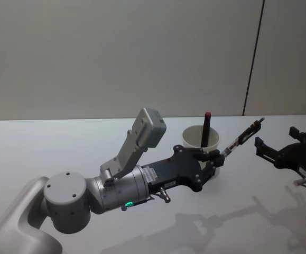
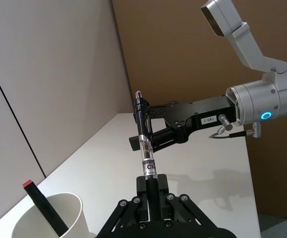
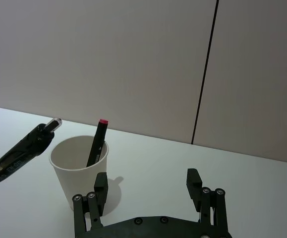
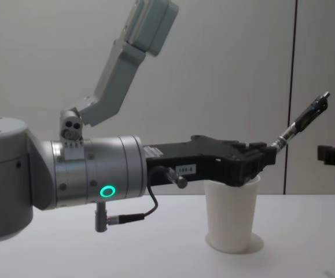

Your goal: Place the pen into the pen holder.

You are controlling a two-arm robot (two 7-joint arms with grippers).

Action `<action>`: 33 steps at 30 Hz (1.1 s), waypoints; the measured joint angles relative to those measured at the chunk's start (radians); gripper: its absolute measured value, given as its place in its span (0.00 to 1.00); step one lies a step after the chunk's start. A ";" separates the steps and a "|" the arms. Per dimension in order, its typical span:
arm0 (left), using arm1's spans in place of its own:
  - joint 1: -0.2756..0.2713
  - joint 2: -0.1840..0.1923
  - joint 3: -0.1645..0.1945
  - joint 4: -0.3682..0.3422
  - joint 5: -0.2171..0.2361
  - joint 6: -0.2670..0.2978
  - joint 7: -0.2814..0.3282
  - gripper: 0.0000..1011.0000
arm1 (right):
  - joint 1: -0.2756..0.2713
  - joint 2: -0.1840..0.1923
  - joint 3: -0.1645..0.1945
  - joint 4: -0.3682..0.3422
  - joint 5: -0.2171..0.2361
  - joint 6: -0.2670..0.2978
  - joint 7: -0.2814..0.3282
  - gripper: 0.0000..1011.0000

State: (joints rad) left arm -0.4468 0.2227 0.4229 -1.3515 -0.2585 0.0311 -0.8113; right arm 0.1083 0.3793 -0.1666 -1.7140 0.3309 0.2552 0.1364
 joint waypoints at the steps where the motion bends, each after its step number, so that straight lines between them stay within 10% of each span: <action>1: 0.000 0.000 0.000 0.000 0.000 0.000 0.000 0.13 | 0.000 0.000 0.000 0.000 0.000 0.000 0.000 0.99; 17: -0.001 -0.001 0.001 0.001 0.001 0.000 0.001 0.13 | -0.060 0.045 0.028 -0.054 0.059 -0.024 0.041 0.99; 33: -0.001 -0.001 0.001 0.001 0.000 0.000 0.001 0.13 | -0.146 0.102 0.078 -0.103 0.211 -0.067 0.106 0.99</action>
State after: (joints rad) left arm -0.4479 0.2218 0.4241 -1.3510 -0.2581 0.0313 -0.8101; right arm -0.0382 0.4813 -0.0889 -1.8169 0.5417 0.1885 0.2422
